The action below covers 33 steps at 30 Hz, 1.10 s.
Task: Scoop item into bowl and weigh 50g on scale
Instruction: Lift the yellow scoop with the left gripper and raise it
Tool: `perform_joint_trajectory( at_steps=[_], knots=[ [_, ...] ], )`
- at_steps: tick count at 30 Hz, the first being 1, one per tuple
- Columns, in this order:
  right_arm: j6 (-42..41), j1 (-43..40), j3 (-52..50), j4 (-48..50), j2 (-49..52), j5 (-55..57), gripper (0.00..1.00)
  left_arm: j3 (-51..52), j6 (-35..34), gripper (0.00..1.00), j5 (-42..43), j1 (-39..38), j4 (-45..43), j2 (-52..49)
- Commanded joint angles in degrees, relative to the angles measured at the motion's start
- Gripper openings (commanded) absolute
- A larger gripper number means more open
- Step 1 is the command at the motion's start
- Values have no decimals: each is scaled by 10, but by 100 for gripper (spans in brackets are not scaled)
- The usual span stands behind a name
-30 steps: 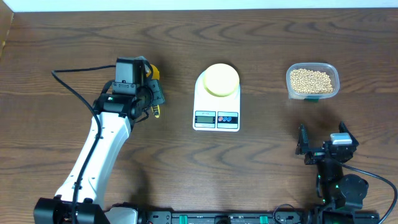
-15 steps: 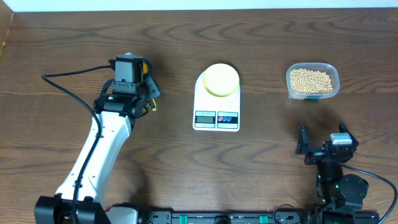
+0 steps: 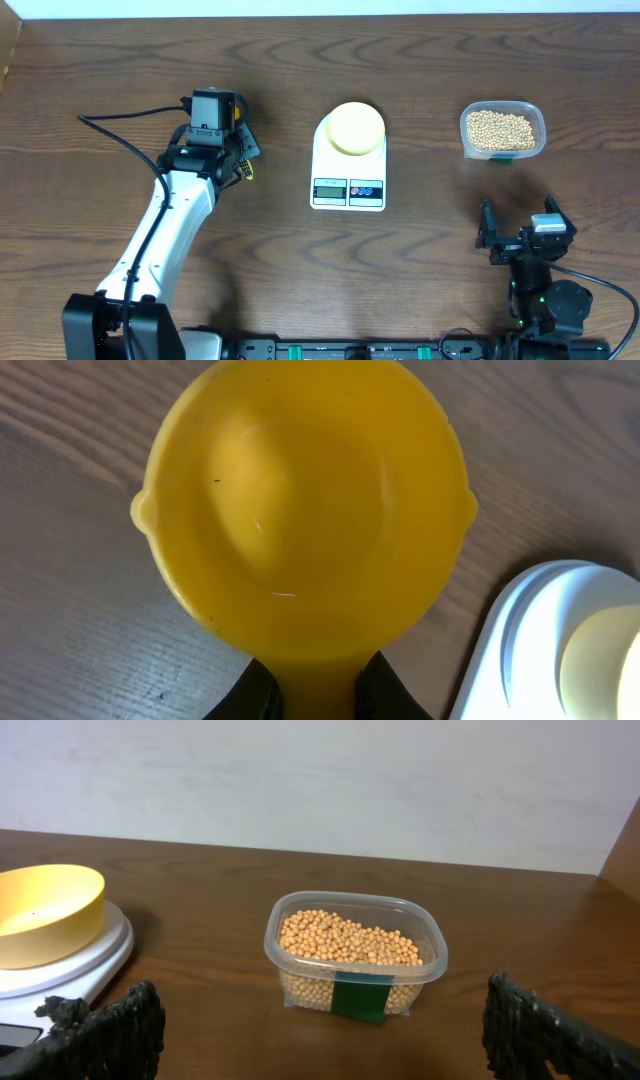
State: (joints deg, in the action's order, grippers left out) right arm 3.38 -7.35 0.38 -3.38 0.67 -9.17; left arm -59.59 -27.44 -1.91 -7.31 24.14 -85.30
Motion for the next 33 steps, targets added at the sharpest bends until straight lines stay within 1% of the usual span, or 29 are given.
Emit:
perform_joint_trajectory(
  at_steps=[1,33],
  knots=[
    [1,3,-1,-2,-3,0,99,-1,-7,13,-14,-1,0,-2],
    [1,3,-1,-2,-3,0,99,-1,-7,13,-14,-1,-7,-2]
  ],
)
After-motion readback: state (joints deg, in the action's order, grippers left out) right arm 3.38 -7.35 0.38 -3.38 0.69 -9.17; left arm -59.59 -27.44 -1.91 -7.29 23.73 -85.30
